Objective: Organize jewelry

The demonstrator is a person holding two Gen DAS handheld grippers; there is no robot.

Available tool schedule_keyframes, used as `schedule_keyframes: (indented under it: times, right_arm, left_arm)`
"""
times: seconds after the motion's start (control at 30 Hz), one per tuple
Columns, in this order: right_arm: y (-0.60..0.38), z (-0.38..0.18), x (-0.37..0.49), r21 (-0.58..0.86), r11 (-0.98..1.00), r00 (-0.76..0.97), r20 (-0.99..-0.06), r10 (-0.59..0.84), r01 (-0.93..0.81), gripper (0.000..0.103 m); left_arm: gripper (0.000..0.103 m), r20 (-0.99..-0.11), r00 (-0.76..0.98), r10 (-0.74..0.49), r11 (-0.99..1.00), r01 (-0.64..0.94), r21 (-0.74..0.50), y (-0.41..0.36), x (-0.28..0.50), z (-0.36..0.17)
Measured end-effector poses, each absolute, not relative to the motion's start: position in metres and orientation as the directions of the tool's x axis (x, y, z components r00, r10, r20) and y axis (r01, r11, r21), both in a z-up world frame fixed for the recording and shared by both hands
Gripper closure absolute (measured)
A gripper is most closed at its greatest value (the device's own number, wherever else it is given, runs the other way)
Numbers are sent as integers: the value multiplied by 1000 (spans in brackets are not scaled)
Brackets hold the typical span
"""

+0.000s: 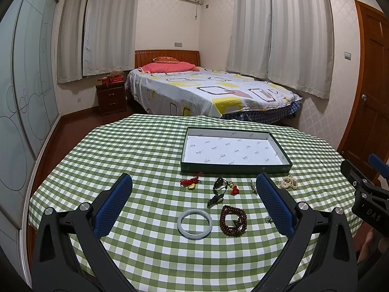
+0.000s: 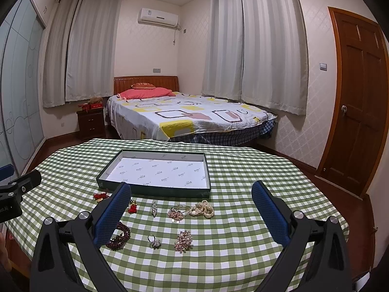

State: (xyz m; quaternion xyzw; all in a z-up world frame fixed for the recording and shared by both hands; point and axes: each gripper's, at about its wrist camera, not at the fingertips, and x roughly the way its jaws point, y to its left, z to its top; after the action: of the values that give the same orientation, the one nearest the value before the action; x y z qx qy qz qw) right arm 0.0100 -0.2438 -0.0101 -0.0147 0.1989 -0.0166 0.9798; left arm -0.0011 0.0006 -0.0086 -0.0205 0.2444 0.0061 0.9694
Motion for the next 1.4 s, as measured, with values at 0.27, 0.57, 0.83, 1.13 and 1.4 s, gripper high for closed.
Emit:
schedule_keyframes:
  times: [0.27, 0.57, 0.83, 1.13, 1.4]
  right_arm:
    - [-244, -10, 10, -35, 999, 920, -390, -37, 26, 6]
    - [-244, -10, 11, -35, 999, 920, -391, -38, 27, 6]
    - [-244, -10, 11, -34, 999, 919, -393, -38, 27, 6]
    - [-246, -33, 24, -36, 999, 918, -397, -19, 5, 6]
    - [-264, -90, 58, 6, 1000, 856, -516, 17, -16, 6]
  left_arm:
    - [4, -473, 881, 4, 999, -23, -36, 2, -1, -9]
    - [4, -476, 880, 1, 999, -21, -36, 1, -1, -8]
    - [4, -480, 877, -4, 999, -14, -34, -2, 0, -10]
    - [4, -512, 859, -10, 1000, -4, -26, 0, 18, -39]
    - [4, -615, 788, -10, 1000, -10, -29, 8, 51, -97]
